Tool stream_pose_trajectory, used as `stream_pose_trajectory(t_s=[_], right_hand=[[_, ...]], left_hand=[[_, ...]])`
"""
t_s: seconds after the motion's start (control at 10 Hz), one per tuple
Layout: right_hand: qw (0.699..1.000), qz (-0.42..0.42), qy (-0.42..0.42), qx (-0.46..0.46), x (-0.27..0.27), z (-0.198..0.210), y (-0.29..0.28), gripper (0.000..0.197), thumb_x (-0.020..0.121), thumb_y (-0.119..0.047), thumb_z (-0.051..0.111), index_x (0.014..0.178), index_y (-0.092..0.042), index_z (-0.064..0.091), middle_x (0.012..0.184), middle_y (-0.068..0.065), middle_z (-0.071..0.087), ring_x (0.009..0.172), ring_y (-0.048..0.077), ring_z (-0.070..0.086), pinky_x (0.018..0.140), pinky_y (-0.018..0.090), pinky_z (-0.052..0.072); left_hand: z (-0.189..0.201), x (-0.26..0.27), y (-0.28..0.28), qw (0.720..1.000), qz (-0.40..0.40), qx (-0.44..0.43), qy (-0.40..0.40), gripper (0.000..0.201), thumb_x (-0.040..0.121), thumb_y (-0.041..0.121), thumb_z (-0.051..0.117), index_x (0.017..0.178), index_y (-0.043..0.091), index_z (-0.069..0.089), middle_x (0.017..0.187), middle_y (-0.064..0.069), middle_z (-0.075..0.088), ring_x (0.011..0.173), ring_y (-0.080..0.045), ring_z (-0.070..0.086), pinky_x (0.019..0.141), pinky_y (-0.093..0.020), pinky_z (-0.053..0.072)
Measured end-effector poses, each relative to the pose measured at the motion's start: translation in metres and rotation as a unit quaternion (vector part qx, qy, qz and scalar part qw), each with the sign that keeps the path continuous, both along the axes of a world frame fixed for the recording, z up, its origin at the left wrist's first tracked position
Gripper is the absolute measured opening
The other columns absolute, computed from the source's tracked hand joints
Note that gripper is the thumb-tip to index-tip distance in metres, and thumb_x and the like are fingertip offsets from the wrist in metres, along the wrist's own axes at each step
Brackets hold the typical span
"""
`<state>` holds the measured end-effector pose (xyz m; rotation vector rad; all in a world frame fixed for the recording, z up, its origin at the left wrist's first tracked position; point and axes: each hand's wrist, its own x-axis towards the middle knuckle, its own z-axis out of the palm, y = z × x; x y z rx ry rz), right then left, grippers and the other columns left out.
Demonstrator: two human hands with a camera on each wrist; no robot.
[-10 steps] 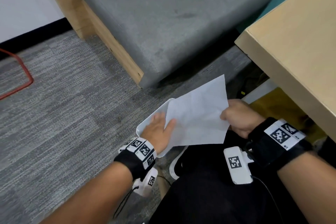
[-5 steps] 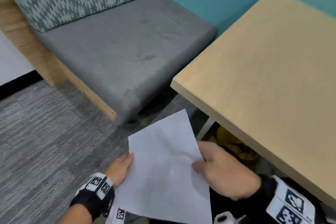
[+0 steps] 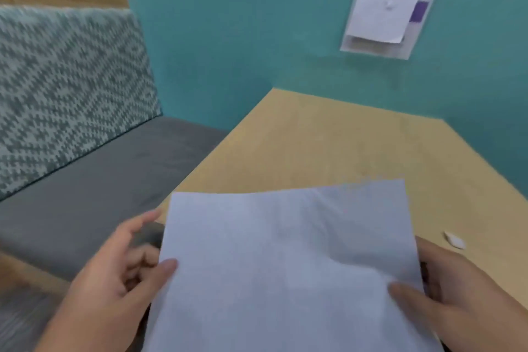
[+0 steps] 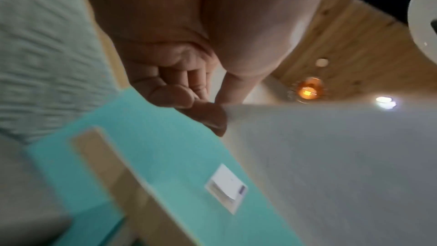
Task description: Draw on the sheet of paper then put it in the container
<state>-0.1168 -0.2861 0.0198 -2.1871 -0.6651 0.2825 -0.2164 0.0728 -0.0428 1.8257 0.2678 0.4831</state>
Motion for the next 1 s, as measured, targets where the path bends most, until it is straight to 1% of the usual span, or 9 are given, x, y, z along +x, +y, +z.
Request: stream_pose_trajectory(t_s=[0.1,0.2,0.3,0.4,0.5,0.6,0.8,0.9,1.0], right_hand=[[0.986,-0.152,-0.043,-0.055,0.019,0.014,-0.040,0.049,0.085,-0.011,0.064,0.116,-0.048,0.056,0.107,-0.027,0.070,0.095,-0.004,0.068,0.081,0.034,0.057],[0.967,-0.210,-0.058,-0.130,0.059,0.007,-0.076,0.063,0.081,-0.023,0.070,0.135,-0.035,0.040,0.123,-0.011,0.064,0.102,0.014,0.065,0.085,0.039,0.055],[0.951,-0.247,-0.027,-0.185,0.092,0.001,-0.089,0.082,0.081,-0.017,0.071,0.147,-0.021,0.022,0.122,0.006,0.062,0.103,0.029,0.061,0.080,0.037,0.053],[0.939,-0.240,0.026,-0.244,0.109,-0.003,-0.086,0.101,0.082,-0.020,0.071,0.153,-0.016,0.000,0.119,0.013,0.061,0.100,0.030,0.061,0.075,0.038,0.057],[0.919,-0.204,0.025,-0.335,0.120,-0.006,-0.081,0.090,0.083,-0.030,0.071,0.152,-0.012,0.017,0.135,0.009,0.054,0.114,0.026,0.058,0.086,0.032,0.054],[0.896,-0.163,0.006,-0.414,0.126,-0.012,-0.076,0.061,0.084,-0.036,0.068,0.136,-0.012,0.049,0.134,0.005,0.057,0.117,0.024,0.059,0.095,0.033,0.052],[0.872,-0.113,-0.010,-0.476,0.132,-0.018,-0.076,0.049,0.086,-0.037,0.061,0.126,-0.009,0.062,0.127,0.006,0.063,0.114,0.025,0.062,0.093,0.036,0.053],[0.890,-0.129,0.004,-0.438,0.127,-0.015,-0.075,0.057,0.088,-0.036,0.060,0.139,-0.014,0.050,0.137,0.001,0.056,0.123,0.022,0.055,0.100,0.033,0.047],[0.933,-0.171,-0.027,-0.314,0.121,0.008,-0.081,0.062,0.093,-0.041,0.057,0.149,-0.024,0.036,0.116,-0.011,0.063,0.106,0.002,0.058,0.086,0.016,0.044]], left_hand=[[0.033,0.066,-0.046,0.989,-0.100,0.106,-0.012,0.057,0.089,0.008,0.070,0.127,0.045,0.051,0.072,-0.002,0.060,0.060,-0.024,0.054,0.062,-0.031,0.045],[0.035,0.132,-0.074,0.968,-0.130,0.213,0.023,0.044,0.089,0.011,0.071,0.123,0.037,0.059,0.071,0.010,0.058,0.057,-0.004,0.052,0.061,-0.019,0.040],[0.036,0.182,-0.096,0.943,-0.147,0.282,0.094,0.038,0.090,0.017,0.070,0.126,0.028,0.063,0.078,0.010,0.056,0.063,-0.004,0.053,0.062,-0.017,0.039],[0.030,0.218,-0.107,0.904,-0.152,0.371,0.149,0.042,0.090,0.022,0.068,0.131,0.027,0.061,0.087,0.009,0.056,0.075,-0.008,0.056,0.063,-0.017,0.039],[0.028,0.240,-0.110,0.860,-0.161,0.440,0.199,0.047,0.089,0.024,0.069,0.135,0.026,0.059,0.092,0.010,0.054,0.083,-0.010,0.055,0.067,-0.017,0.038],[0.024,0.251,-0.108,0.828,-0.169,0.478,0.239,0.052,0.088,0.029,0.071,0.138,0.029,0.056,0.093,0.011,0.050,0.086,-0.010,0.051,0.071,-0.019,0.037],[0.020,0.247,-0.111,0.763,-0.182,0.557,0.274,0.052,0.093,0.039,0.063,0.143,0.034,0.049,0.139,0.008,0.052,0.126,-0.015,0.051,0.101,-0.024,0.038],[0.026,0.244,-0.111,0.778,-0.175,0.540,0.270,0.062,0.093,0.036,0.063,0.150,0.033,0.039,0.143,0.006,0.050,0.129,-0.016,0.050,0.103,-0.026,0.039],[0.035,0.239,-0.106,0.855,-0.165,0.445,0.207,0.063,0.095,0.029,0.062,0.151,0.035,0.036,0.117,0.010,0.058,0.101,-0.010,0.057,0.085,-0.021,0.044]])
